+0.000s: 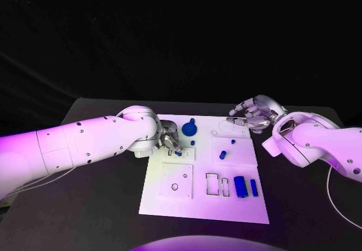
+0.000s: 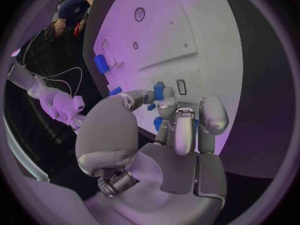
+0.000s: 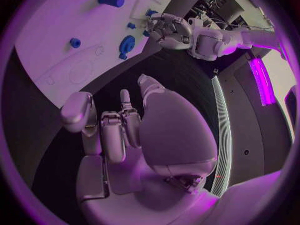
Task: Assemble the parts on the task board
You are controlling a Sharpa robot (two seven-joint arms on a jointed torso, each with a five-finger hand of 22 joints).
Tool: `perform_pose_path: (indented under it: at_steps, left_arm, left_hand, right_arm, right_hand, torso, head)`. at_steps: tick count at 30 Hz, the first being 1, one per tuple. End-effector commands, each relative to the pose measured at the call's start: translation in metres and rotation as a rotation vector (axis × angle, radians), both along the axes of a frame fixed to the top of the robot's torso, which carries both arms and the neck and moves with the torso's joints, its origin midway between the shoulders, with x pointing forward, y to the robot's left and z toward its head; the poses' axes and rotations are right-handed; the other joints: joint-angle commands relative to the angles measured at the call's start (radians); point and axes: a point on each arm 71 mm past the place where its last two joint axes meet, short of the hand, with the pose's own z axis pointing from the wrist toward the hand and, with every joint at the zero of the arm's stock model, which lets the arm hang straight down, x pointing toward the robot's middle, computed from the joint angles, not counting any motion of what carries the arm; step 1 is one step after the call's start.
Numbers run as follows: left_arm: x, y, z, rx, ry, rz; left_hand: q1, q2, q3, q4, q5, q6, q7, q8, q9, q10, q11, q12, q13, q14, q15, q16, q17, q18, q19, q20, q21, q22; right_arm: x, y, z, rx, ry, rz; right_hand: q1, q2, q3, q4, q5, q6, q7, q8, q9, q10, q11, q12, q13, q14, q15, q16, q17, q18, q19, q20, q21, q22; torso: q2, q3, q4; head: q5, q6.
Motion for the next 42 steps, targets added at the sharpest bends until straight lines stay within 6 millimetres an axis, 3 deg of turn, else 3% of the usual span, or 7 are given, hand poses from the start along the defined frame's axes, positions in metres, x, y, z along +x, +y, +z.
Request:
perform_pose_path:
  at_steps: [1, 23, 36, 42]
  left_arm:
    - [-0.0014, -0.0006, -0.0016, 0.013, 0.006, -0.009]
    - [-0.0031, -0.0039, -0.0036, 0.011, 0.039, -0.028]
    - [-0.0017, -0.0052, -0.0041, -0.016, 0.053, -0.019]
    - [-0.0009, -0.0052, -0.0041, -0.023, 0.051, -0.014]
  left_hand:
    - [0.008, 0.002, 0.184, -0.193, 0.004, 0.015, -0.014, 0.001, 0.001, 0.005, 0.001, 0.002, -0.001, 0.069, -0.007, 0.005, 0.123, -0.007, 0.006, -0.002, 0.006, 0.002]
    - [0.003, 0.006, 0.176, -0.187, 0.007, 0.016, -0.014, 0.000, 0.003, 0.007, 0.002, 0.003, 0.000, 0.069, -0.007, 0.005, 0.123, -0.008, 0.007, -0.002, 0.007, 0.003]
    - [-0.036, 0.055, 0.074, -0.135, -0.018, 0.024, -0.023, -0.010, 0.010, 0.030, -0.003, 0.022, 0.032, 0.070, -0.008, 0.005, 0.124, -0.010, 0.008, -0.002, 0.002, 0.008]
    - [-0.047, 0.066, 0.031, -0.112, -0.023, 0.028, -0.025, -0.018, 0.010, 0.032, -0.004, 0.022, 0.037, 0.070, -0.009, 0.005, 0.124, -0.010, 0.008, -0.003, -0.001, 0.006]
  right_arm:
    - [-0.0005, 0.0012, -0.0006, -0.008, 0.002, 0.016]
    - [-0.0005, 0.0017, -0.0003, -0.006, -0.005, 0.017]
    - [0.0002, 0.0006, 0.0000, -0.001, -0.010, 0.012]
    - [0.0006, 0.0004, -0.0001, 0.001, -0.011, 0.008]
  right_hand:
    - [-0.009, -0.004, 0.003, 0.001, -0.002, -0.008, -0.001, 0.007, 0.001, -0.003, 0.000, -0.005, 0.095, 0.082, -0.005, -0.006, 0.167, 0.016, 0.000, -0.008, -0.005, 0.000]
    - [-0.013, 0.000, 0.004, 0.001, -0.001, -0.008, -0.001, 0.010, 0.002, -0.003, -0.001, -0.005, 0.095, 0.082, -0.005, -0.006, 0.166, 0.016, 0.000, -0.008, -0.005, 0.001]
    - [-0.013, 0.003, 0.007, 0.001, -0.001, -0.009, -0.001, 0.011, 0.003, -0.005, -0.001, -0.008, 0.092, 0.082, -0.005, -0.007, 0.164, 0.017, -0.001, -0.008, -0.009, -0.002]
    - [-0.015, 0.005, 0.007, 0.002, -0.001, -0.011, -0.001, 0.011, 0.003, -0.008, -0.001, -0.011, 0.089, 0.081, -0.005, -0.008, 0.160, 0.018, -0.003, -0.008, -0.013, -0.006]
  torso:
    - [-0.001, 0.0005, -0.0001]
    - [0.000, 0.0004, -0.0002]
    - [0.000, 0.0008, -0.0005]
    - [-0.001, -0.0001, -0.0020]
  head:
    - [0.001, -0.001]
    - [0.000, -0.007]
    - [-0.001, -0.006]
    - [0.000, -0.007]
